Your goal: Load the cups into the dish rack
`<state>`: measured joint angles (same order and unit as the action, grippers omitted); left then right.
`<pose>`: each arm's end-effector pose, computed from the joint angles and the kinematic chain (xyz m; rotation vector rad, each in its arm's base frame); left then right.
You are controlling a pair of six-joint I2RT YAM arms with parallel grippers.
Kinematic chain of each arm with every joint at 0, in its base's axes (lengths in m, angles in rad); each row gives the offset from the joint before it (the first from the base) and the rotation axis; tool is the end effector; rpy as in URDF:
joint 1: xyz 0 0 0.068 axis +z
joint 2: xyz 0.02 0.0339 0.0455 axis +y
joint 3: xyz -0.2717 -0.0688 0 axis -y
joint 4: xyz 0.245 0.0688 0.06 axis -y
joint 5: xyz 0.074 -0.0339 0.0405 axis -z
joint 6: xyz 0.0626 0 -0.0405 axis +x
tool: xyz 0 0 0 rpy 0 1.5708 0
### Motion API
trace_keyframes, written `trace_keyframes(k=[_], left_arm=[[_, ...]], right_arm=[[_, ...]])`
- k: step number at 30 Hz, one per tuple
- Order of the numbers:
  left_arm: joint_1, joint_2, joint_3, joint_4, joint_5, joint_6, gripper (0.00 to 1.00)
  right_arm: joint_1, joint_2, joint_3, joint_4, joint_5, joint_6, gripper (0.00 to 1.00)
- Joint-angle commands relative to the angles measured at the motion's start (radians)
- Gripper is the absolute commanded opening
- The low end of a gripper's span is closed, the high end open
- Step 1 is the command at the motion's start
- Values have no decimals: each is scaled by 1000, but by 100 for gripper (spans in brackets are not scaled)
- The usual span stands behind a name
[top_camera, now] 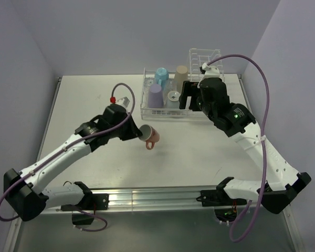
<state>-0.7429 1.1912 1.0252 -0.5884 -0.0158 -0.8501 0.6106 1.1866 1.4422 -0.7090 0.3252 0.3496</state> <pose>0.1998 -0.1822 0.2910 -0.1400 2.4535 -0.7463 0.2244 0.1326 0.4270 -0.0569 2.0095 0.2864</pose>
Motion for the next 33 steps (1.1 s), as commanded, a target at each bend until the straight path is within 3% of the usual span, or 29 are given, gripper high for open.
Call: trace_keyframes(k=[1, 4, 6, 9, 10, 13, 14, 17, 21, 27, 33], left_arm=[[77, -59, 90, 123, 200, 39, 0], [176, -85, 69, 223, 368, 22, 0], [239, -108, 35, 318, 531, -35, 0], [335, -120, -45, 568, 713, -159, 0], [362, -117, -77, 696, 741, -187, 0], [390, -82, -126, 882, 838, -318, 0], [392, -59, -137, 1035, 855, -360, 0], [392, -7, -149, 1284, 892, -493, 0], [392, 57, -149, 1526, 898, -647, 0], [390, 162, -143, 1726, 893, -757, 0], [386, 205, -143, 1737, 886, -751, 0]], right_arm=[[-34, -62, 46, 62, -44, 0, 89], [-78, -100, 18, 121, -133, 12, 89], [-112, -131, -12, 161, -271, 31, 89], [-179, -174, -81, 264, -458, 72, 90], [-196, -183, -101, 322, -512, 87, 90], [-248, -212, -183, 449, -707, 159, 90], [-261, -214, -199, 476, -747, 198, 90], [-265, -206, -262, 589, -873, 270, 91], [-273, -193, -351, 709, -963, 353, 93], [-279, -162, -417, 920, -1080, 489, 95], [-279, -156, -448, 1019, -1088, 561, 98]])
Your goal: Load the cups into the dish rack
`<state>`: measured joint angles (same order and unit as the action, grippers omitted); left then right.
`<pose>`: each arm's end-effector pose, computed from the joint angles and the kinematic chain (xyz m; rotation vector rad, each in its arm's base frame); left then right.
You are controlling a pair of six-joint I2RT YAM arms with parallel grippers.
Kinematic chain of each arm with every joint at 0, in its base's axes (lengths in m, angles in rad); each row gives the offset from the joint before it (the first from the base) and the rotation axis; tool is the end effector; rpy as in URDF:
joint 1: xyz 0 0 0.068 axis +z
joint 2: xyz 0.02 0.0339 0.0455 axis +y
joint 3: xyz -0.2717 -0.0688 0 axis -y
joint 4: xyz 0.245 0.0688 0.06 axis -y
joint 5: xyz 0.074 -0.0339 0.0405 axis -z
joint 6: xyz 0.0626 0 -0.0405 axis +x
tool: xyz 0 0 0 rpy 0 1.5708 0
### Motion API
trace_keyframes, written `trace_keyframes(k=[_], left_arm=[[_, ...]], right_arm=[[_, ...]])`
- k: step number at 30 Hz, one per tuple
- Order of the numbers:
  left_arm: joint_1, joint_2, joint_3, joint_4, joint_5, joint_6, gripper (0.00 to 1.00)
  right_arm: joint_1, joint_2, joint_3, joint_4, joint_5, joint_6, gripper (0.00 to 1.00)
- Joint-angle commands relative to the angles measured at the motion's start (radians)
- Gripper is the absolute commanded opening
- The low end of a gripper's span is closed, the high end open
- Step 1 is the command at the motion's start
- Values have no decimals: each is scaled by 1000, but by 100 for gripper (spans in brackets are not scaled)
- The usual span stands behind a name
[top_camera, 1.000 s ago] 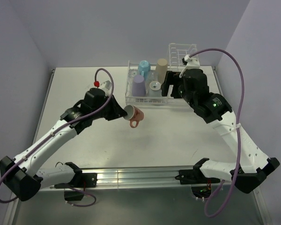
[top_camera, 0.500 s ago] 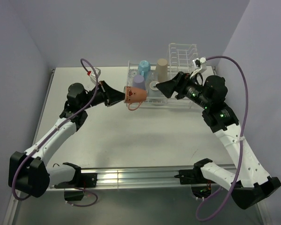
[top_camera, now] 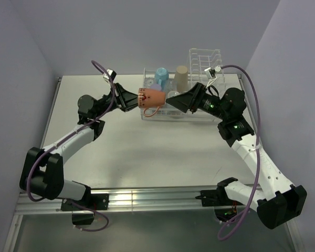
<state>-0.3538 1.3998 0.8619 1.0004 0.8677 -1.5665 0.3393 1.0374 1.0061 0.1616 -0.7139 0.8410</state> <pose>0.2812 -0.1547 0.3583 0.0586 1.6136 -2.0546 0.2211 0.1215 0.4155 -0.2490 1.6363 1.4380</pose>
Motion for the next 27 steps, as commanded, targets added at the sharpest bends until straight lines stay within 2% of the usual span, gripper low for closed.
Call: trace_keyframes(k=[1, 12, 21, 27], left_arm=[[-4, 1, 20, 162, 2, -40, 0], [-36, 47, 60, 162, -15, -30, 0], [-65, 79, 80, 156, -33, -23, 0], [-76, 91, 98, 121, -41, 0, 0]], right_arm=[[-8, -8, -14, 162, -47, 82, 98], [-3, 15, -18, 205, -65, 128, 98], [47, 49, 9, 148, -32, 87, 98], [76, 67, 34, 124, -13, 72, 93]])
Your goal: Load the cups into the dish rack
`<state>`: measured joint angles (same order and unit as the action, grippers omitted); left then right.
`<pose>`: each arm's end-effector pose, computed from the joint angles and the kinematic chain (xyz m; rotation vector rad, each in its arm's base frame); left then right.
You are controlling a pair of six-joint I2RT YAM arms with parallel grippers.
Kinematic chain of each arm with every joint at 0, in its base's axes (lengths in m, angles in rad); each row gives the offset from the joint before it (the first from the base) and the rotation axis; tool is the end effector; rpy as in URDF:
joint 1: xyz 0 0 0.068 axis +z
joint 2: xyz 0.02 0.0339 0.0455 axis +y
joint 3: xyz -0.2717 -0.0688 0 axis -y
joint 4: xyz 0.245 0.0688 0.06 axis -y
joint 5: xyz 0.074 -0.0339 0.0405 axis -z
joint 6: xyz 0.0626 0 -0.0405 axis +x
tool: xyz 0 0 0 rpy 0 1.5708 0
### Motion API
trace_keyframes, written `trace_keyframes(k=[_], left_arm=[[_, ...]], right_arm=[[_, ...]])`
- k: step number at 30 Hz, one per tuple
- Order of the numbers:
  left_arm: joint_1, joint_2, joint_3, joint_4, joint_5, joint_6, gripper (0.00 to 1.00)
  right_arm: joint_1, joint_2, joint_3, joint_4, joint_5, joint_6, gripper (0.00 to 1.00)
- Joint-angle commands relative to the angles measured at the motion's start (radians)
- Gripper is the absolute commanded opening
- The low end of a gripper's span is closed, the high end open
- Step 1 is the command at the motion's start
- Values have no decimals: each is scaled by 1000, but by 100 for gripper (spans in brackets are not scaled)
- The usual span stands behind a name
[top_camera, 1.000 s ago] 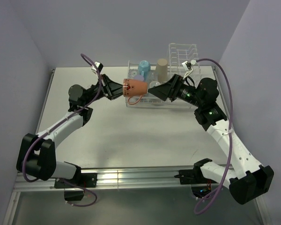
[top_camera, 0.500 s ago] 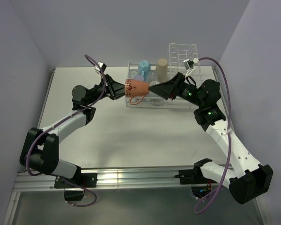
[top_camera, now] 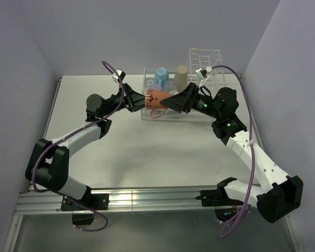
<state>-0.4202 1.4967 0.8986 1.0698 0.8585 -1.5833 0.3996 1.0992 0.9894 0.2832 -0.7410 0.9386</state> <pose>0.2897 -0.1813 0.3483 0.0979 1.6242 -2.1141 0.2277 0.1420 0.4091 -0.2703 1.6371 1.5709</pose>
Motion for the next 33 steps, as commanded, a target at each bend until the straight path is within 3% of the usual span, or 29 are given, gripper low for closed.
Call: trace_keyframes(k=[1, 16, 19, 22, 23, 25, 28, 33], left_arm=[[-11, -4, 62, 53, -32, 17, 0], [-22, 10, 56, 62, -29, 14, 0], [-25, 14, 56, 64, -29, 11, 0], [-25, 17, 65, 58, -29, 17, 0], [-25, 19, 66, 55, -30, 17, 0], [-26, 20, 75, 42, -30, 22, 0], [-28, 17, 89, 7, -36, 42, 3], [-26, 0, 118, -67, -45, 91, 21]], right_arm=[[21, 5, 55, -13, 17, -37, 92], [44, 36, 100, -47, 71, -55, 70], [45, 39, 107, -53, 69, -54, 56], [48, 39, 115, -67, 72, -60, 31], [48, 36, 120, -76, 74, -63, 12], [50, 30, 126, -101, 84, -75, 0], [48, 18, 152, -162, 113, -104, 0], [48, 2, 230, -275, 181, -165, 0]])
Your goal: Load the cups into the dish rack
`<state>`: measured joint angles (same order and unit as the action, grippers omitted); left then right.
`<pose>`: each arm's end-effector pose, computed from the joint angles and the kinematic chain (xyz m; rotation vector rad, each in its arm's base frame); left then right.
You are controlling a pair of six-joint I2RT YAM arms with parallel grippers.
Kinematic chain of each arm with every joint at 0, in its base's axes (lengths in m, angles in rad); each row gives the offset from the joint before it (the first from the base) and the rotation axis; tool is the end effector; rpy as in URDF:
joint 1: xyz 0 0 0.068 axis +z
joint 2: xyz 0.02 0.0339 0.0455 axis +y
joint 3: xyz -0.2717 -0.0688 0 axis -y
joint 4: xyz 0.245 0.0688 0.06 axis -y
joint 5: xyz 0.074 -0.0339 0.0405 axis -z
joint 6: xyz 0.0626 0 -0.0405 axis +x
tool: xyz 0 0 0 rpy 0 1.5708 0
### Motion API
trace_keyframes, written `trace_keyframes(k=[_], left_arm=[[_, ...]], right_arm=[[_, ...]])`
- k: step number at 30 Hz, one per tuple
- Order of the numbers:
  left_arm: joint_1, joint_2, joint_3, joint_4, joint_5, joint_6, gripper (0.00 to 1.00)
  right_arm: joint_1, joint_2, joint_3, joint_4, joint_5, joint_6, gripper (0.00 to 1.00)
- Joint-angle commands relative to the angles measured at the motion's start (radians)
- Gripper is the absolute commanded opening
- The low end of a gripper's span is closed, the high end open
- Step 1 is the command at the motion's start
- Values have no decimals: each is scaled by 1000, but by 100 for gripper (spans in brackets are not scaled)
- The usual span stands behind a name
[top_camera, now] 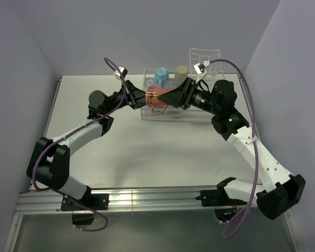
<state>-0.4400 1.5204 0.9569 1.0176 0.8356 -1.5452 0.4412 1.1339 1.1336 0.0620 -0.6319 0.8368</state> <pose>0.2966 -0.1910 0.3556 0.1058 1.6193 -2.0943 0.2323 0.1506 0.4273 -0.2347 1.7046 1.4574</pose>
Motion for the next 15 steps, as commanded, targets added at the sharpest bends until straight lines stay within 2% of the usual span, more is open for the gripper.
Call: trace_keyframes(k=[1, 10, 15], left_arm=[[-8, -25, 65, -36, -26, 57, 23], [-5, -23, 163, -132, -44, 94, 35], [15, -16, 242, -261, -69, 135, 39]], right_arm=[[5, -34, 100, -85, 84, -82, 0], [-22, 6, 259, -283, 179, -157, 0], [-54, 50, 385, -398, 254, -221, 0]])
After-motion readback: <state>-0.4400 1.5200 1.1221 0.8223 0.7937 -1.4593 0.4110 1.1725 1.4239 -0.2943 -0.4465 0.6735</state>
